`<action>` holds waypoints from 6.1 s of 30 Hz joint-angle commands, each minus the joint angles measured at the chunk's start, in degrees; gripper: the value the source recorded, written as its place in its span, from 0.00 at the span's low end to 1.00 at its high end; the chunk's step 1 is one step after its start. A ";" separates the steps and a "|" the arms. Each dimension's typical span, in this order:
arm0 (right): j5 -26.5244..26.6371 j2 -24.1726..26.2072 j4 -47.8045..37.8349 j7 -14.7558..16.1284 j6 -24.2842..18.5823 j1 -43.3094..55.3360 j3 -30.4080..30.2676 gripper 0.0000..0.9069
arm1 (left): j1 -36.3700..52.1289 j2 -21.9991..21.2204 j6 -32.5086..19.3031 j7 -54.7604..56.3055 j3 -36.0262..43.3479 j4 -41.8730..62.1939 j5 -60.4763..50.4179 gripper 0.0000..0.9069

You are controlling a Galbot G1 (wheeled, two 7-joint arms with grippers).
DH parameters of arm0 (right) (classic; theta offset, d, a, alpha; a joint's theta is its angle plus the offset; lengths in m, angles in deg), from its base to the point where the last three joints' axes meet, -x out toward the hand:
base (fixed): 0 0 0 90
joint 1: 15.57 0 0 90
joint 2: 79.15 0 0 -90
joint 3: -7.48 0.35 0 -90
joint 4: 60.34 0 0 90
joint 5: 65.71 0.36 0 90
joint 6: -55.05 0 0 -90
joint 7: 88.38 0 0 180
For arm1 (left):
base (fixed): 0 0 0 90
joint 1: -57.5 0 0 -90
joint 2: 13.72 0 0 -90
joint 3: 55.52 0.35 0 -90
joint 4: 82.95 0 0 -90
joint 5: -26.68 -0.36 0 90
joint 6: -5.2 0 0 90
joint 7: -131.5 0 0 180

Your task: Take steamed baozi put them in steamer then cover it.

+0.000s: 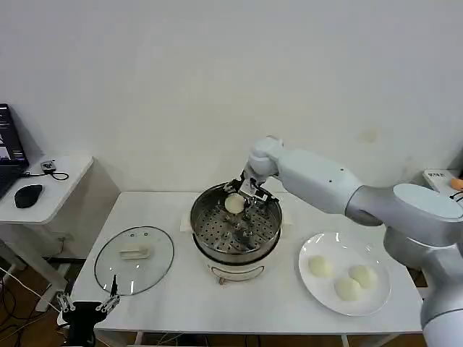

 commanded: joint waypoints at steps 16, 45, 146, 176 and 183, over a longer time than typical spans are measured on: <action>18.66 30.49 29.23 5.42 21.59 13.56 -1.36 1.00 | 0.73 2.54 0.54 -0.04 1.85 -1.39 1.37 1.00; 19.23 56.07 42.40 2.98 42.73 -25.87 13.59 1.00 | 5.68 8.54 12.54 5.83 -1.81 -3.46 28.12 1.00; 49.34 2.58 19.67 -2.82 61.87 8.46 -5.15 0.77 | 6.43 8.59 12.07 2.63 -3.26 -2.60 19.89 1.00; 42.73 -3.85 9.02 -2.70 60.55 1.68 -5.20 0.77 | 5.70 7.26 11.85 2.52 -3.70 -4.29 19.91 1.00; 41.57 -4.00 8.23 -2.72 59.20 0.98 -5.03 1.00 | 5.70 7.27 11.81 2.58 -3.61 -4.27 19.92 1.00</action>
